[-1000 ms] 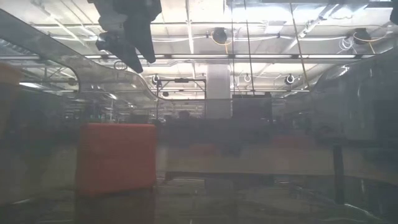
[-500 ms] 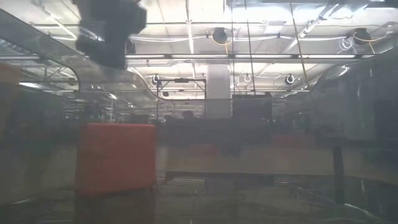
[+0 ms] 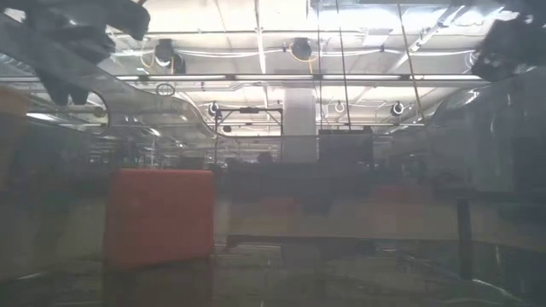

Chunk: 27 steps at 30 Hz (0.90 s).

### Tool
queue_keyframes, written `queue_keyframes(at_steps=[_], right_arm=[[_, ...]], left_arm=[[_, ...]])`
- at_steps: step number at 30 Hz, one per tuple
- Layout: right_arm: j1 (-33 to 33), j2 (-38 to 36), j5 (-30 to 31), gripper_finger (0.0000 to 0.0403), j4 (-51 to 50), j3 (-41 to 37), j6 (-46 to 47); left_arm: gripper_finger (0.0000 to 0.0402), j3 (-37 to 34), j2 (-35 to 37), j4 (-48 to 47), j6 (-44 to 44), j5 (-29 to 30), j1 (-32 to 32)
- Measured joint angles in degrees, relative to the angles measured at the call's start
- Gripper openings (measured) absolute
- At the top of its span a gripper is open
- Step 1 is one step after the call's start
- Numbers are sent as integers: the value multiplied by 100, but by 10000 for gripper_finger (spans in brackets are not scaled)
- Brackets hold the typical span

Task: Sort & place blocks by color
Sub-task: Put the bottom green block into the blue bin

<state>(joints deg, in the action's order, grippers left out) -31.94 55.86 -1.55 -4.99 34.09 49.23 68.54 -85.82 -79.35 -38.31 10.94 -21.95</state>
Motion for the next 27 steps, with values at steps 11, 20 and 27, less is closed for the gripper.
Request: queue_keyframes(at_steps=[11, 20, 27], right_arm=[[345, 0, -20, 233, -161, 0, -687], [523, 2, -23, 233, -329, 0, -707], [605, 2, -23, 233, -343, 0, -711]], left_arm=[[257, -1649, -2, 1352, 662, -605, -63], [257, -2299, -4, 2463, 1194, -197, 132], [257, -2520, -4, 2977, 1600, -68, 451]])
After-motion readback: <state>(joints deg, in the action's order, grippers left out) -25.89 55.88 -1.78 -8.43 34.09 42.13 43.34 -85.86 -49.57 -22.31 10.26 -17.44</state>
